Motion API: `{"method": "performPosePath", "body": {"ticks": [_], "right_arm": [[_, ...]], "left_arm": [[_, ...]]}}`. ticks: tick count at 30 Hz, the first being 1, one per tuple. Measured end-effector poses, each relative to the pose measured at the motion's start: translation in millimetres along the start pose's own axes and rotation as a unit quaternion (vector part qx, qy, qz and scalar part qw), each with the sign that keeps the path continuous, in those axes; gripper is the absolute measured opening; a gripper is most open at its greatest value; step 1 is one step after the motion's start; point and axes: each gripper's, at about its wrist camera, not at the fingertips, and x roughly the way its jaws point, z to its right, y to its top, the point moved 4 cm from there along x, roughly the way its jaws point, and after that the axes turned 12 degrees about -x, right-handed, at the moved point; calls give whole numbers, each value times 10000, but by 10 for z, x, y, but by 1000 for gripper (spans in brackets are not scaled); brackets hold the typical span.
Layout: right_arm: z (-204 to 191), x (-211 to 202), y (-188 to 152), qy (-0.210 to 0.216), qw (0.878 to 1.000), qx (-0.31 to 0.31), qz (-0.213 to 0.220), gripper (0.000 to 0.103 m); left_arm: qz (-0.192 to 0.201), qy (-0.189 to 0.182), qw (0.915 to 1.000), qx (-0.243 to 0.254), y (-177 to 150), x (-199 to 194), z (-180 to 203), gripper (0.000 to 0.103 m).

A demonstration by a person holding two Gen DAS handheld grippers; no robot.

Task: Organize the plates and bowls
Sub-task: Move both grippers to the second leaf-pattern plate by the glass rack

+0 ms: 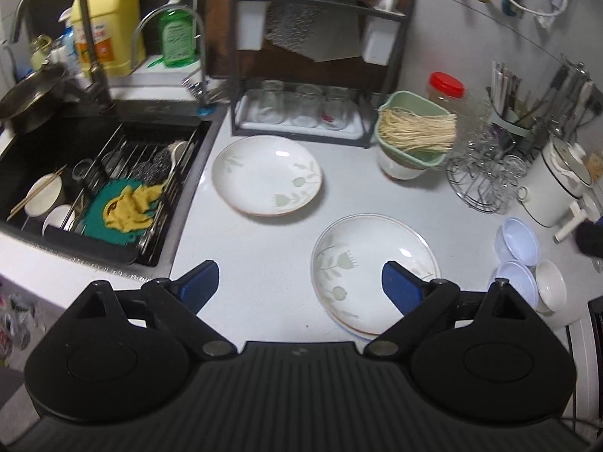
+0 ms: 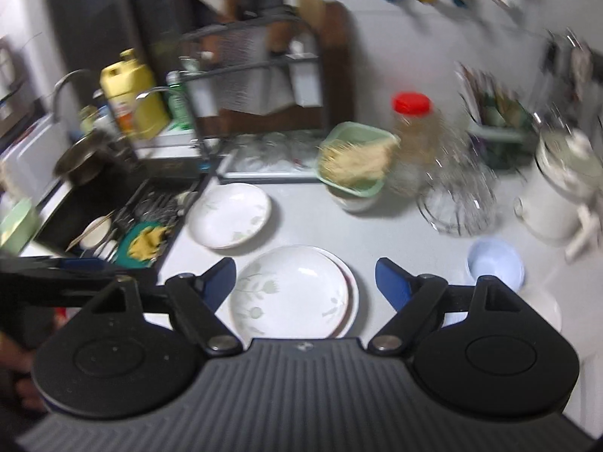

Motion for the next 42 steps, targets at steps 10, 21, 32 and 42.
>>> {"method": "performPosePath", "body": {"ticks": [10, 21, 32, 42], "right_arm": [[-284, -328, 554, 686, 9941, -831, -136, 83], [-396, -296, 925, 643, 9942, -855, -111, 83], [-461, -97, 1144, 953, 9939, -372, -409, 82], [-631, 281, 1301, 1053, 9922, -239, -620, 82]], "left_arm": [[-212, 311, 9989, -275, 177, 179, -208, 95], [-317, 237, 9991, -177, 568, 598, -259, 96], [-508, 126, 9982, -309, 746, 817, -387, 95], [-518, 71, 9982, -302, 1027, 998, -552, 95]]}}
